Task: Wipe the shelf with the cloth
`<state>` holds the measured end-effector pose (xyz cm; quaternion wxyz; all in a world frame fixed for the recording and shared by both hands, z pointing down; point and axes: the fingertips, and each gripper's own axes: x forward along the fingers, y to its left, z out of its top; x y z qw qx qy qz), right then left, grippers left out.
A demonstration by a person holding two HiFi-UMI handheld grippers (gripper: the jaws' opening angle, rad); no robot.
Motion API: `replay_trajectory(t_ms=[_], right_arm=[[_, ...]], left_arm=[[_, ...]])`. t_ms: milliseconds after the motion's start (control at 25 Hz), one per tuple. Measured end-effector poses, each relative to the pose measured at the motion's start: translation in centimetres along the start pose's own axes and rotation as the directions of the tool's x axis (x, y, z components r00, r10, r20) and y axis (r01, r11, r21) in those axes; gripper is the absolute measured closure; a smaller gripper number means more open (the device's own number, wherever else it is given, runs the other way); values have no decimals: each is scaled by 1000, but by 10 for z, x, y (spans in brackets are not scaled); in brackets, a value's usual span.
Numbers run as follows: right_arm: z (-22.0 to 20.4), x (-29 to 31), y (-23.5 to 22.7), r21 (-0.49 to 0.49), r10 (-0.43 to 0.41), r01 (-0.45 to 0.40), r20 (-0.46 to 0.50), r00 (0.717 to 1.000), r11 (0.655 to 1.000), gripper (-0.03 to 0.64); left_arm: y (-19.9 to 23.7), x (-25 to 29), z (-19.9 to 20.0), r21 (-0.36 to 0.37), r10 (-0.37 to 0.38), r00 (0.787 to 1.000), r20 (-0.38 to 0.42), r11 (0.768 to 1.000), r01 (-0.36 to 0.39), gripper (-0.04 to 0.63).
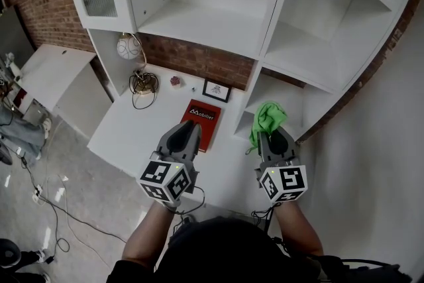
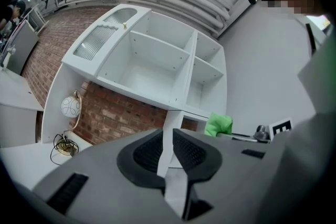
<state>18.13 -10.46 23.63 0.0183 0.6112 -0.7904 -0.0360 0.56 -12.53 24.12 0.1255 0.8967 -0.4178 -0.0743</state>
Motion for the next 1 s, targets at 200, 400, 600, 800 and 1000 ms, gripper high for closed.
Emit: replay_trajectory(t_ms=[200,400,600,800,1000], right_arm=[[-2,4,4,5,-6,6,-2,1000,1000,563],[-2,8,9,10,-18,18,-3,1000,1000,563],[-6,15,14,15,-22,23,-15,1000,1000,563],[-7,22,21,9,-29,30,-21,999,1000,563],[-9,32,30,11,-33,34,-26,999,999,563]], left_arm=[[8,0,-1,-4,-4,1000,-5,1000,4,538],[16,-1,-1,-4,-9,1000,-13,1000,9,538],[25,0,-1,-10,-13,1000,-18,1000,12,538],[37,0,0,-16,-19,1000,-19,1000,19,538],[50,0,2,-20,-28,999,-22,999,27,538]])
